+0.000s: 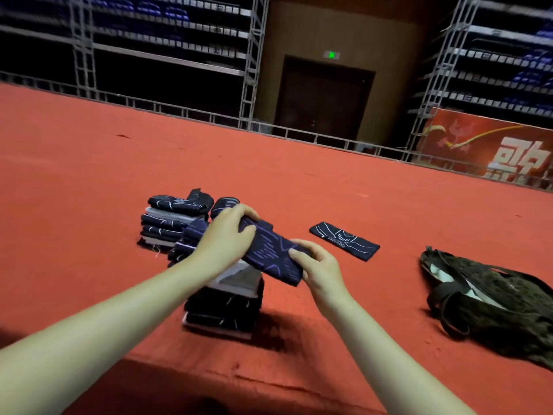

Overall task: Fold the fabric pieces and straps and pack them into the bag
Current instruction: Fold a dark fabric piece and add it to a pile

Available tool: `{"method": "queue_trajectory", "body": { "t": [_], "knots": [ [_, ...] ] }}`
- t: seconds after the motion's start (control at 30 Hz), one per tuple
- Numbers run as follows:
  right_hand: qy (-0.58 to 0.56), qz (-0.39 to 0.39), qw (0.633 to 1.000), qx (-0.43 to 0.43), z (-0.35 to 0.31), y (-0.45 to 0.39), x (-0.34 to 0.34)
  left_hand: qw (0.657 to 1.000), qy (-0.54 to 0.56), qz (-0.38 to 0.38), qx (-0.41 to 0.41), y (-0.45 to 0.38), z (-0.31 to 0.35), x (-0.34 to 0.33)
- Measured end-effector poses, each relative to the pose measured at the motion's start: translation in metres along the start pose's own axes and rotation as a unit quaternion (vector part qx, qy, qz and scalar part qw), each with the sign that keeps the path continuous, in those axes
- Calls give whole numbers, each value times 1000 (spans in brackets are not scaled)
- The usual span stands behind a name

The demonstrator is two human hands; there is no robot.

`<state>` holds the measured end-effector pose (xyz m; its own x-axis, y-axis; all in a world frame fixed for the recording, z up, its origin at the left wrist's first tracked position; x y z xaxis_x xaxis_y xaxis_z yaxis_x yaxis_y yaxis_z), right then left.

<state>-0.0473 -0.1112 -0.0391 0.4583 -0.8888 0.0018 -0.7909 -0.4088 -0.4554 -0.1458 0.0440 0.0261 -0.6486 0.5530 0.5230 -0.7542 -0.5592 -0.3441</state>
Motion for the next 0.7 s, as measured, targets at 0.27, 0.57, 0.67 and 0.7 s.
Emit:
{"method": "queue_trajectory", "body": {
  "t": [0.27, 0.57, 0.67, 0.7],
  "knots": [
    [174, -66, 979, -80, 34, -3, -62, 969, -230, -42, 81, 16, -91, 9],
    [180, -31, 978, -96, 57, 8, 24, 974, -216, -3, -59, 26, -26, -4],
    [240, -1, 966, -101, 72, 2, 74, 984, -156, -38, -76, 31, 7, -39],
    [249, 11, 963, -104, 77, 0, 90, 984, -145, -47, -88, 33, 18, -54]
  ]
}}
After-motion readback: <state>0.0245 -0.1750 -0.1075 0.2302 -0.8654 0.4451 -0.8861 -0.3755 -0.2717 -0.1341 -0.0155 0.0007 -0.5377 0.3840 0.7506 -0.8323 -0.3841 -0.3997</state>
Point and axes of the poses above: each hand's wrist, its own y-axis away from the middle knuckle, its own x-axis out of the back of the hand, z = x × y, the point moved 8 cm from there along -y, towards the middle knuckle, and after that the axes turned 13 degrees about x, right-handed, at the moved point
